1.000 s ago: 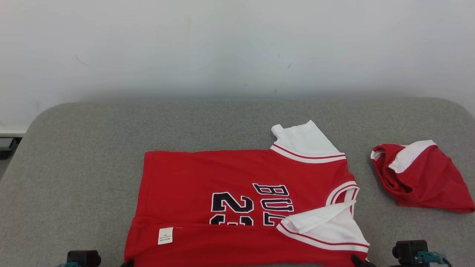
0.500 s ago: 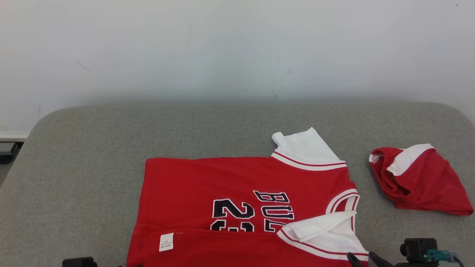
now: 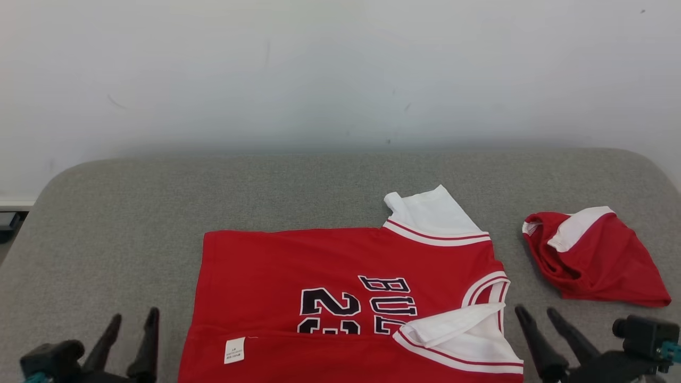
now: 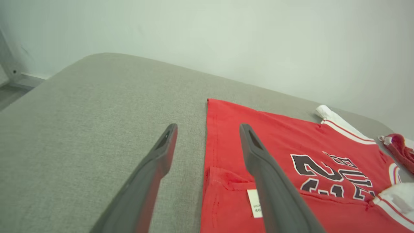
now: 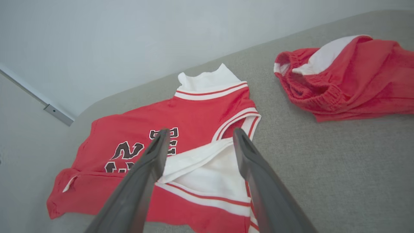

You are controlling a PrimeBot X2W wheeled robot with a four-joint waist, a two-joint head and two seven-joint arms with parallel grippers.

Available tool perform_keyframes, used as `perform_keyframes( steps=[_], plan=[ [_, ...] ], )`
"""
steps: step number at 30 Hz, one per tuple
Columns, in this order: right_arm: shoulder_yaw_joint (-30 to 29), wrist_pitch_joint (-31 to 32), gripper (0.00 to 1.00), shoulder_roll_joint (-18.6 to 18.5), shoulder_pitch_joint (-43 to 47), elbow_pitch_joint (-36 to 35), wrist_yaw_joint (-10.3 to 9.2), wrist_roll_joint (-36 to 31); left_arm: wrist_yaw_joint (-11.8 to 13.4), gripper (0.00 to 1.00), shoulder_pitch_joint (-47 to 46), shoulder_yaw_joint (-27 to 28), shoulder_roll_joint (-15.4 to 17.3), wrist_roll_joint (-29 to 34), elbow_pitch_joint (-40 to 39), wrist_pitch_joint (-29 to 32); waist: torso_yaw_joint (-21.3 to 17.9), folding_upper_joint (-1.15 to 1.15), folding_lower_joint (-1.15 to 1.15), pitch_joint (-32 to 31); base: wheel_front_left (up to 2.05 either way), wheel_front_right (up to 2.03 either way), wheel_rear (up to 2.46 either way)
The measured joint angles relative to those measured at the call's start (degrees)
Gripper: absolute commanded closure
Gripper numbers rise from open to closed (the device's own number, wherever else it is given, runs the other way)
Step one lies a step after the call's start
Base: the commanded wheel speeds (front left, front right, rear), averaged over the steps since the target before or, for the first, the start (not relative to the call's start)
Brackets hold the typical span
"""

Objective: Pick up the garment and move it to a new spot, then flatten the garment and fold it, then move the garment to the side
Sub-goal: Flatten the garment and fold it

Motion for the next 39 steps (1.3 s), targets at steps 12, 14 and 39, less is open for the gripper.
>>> perform_keyframes(
  steps=[12, 14, 39],
  plan=[
    [1.41, -10.13, 0.0, 3.04, -2.93, -1.09, -1.94, -6.99, 2.24, 0.0, 4.17, 3.04, -2.0, 5.76, -5.26, -3.47, -0.75, 0.0, 0.0, 0.65, 0.0, 0.0, 0.0],
    [1.9, -11.0, 0.0, 2.68, -2.94, -0.73, -2.02, -8.92, 2.24, 0.0, 4.57, 3.28, -2.04, 6.9, -5.83, -3.47, -0.68, 0.0, 0.0, 0.73, 0.0, 0.0, 0.0],
    [3.66, -13.13, 0.0, 1.72, -5.86, 4.59, -3.7, -13.29, 1.03, 0.0, 3.26, 7.17, -4.8, 13.81, -9.24, -2.25, 0.51, 0.0, 0.0, 2.76, 0.0, 0.0, 0.0]
  ],
)
